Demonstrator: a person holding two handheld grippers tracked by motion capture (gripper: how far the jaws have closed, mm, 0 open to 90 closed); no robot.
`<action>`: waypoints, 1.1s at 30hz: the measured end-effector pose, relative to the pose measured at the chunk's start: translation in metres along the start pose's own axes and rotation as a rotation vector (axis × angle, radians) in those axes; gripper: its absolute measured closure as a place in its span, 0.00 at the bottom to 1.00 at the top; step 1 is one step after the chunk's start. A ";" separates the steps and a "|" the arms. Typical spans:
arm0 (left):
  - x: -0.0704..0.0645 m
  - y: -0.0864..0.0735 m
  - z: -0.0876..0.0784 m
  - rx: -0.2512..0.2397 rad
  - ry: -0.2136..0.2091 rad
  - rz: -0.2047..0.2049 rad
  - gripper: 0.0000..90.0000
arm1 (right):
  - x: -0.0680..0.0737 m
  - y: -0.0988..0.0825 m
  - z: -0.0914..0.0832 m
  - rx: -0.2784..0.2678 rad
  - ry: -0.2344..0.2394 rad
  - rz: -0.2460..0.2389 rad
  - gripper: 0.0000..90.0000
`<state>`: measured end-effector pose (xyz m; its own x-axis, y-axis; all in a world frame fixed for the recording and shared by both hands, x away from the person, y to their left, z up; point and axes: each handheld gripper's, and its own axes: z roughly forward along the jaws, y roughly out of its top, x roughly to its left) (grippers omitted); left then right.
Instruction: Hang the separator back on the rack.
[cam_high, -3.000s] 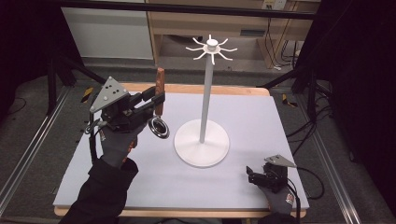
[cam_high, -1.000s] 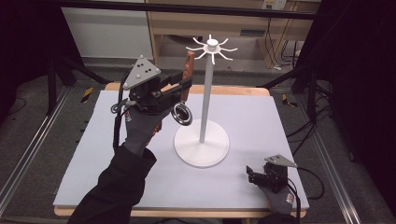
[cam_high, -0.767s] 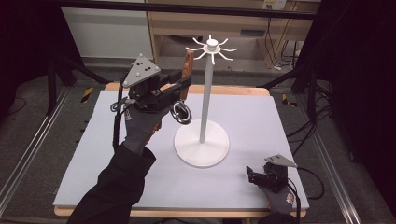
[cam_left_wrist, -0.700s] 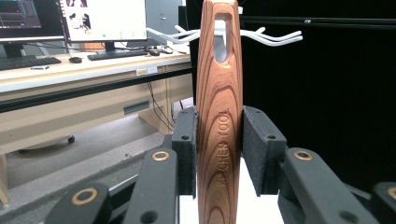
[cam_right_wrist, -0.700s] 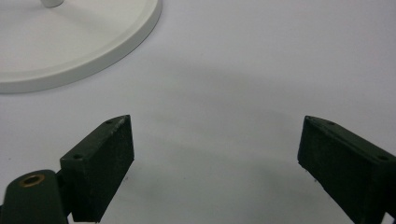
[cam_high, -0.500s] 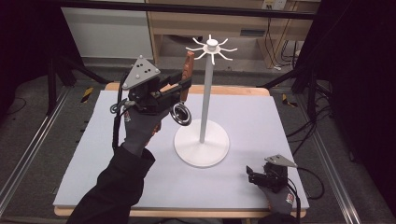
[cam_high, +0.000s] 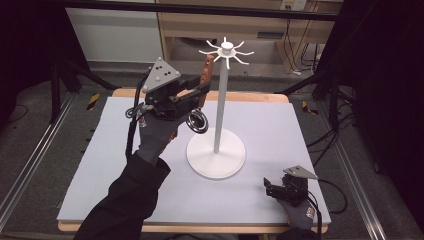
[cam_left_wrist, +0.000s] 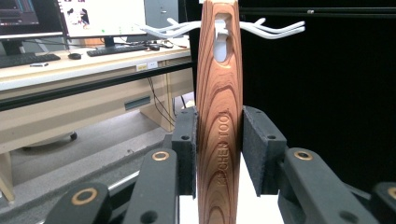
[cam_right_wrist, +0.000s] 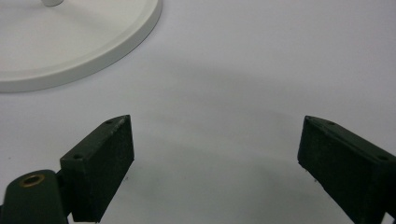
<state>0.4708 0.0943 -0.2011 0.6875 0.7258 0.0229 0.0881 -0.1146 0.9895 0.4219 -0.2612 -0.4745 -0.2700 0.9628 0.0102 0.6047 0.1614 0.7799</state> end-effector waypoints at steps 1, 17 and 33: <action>0.000 0.000 0.001 -0.002 0.000 -0.001 0.75 | 0.000 0.000 0.000 0.000 0.000 0.000 0.12; 0.000 -0.007 0.014 -0.013 -0.007 -0.006 0.75 | 0.000 0.000 0.000 0.000 0.001 -0.003 0.12; 0.004 -0.010 0.012 -0.020 0.005 -0.004 0.63 | 0.000 0.000 0.001 0.004 0.001 -0.008 0.12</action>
<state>0.4809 0.0900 -0.2121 0.6839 0.7293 0.0196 0.0765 -0.0983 0.9922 0.4223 -0.2609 -0.4749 -0.2758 0.9612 0.0051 0.6058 0.1697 0.7773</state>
